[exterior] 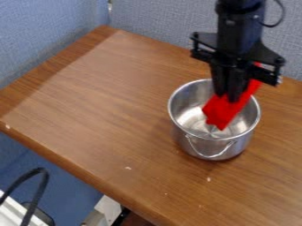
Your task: Move the red object from the metal pot to the table
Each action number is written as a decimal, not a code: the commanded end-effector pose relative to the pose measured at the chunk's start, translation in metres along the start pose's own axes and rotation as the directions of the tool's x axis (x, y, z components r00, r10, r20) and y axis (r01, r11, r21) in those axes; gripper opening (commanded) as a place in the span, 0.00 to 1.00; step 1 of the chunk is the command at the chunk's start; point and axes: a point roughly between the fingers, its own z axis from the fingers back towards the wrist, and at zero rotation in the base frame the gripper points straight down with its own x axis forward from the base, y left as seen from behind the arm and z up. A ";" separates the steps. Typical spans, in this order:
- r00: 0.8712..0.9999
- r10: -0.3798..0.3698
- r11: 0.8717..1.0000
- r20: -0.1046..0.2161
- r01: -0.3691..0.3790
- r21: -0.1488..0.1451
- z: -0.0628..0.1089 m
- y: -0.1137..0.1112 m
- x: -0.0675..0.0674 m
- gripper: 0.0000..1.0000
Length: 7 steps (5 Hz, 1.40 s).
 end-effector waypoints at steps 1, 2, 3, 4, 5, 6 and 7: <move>0.995 -0.091 0.996 0.033 0.092 -0.019 0.010 -0.023 -0.007 0.00; 0.988 -0.151 0.988 0.019 0.152 -0.024 -0.005 -0.043 -0.008 0.00; 0.982 -0.190 0.982 0.001 0.190 -0.018 -0.026 -0.060 -0.006 0.00; 0.979 -0.201 0.980 -0.033 0.201 -0.008 -0.053 -0.066 -0.004 0.00; 0.981 -0.190 0.982 -0.042 0.190 -0.002 -0.069 -0.061 -0.001 0.00; 0.985 -0.168 0.985 -0.029 0.169 0.017 -0.074 -0.055 0.005 0.00; 0.988 -0.155 0.987 -0.021 0.155 0.035 -0.076 -0.049 0.011 0.00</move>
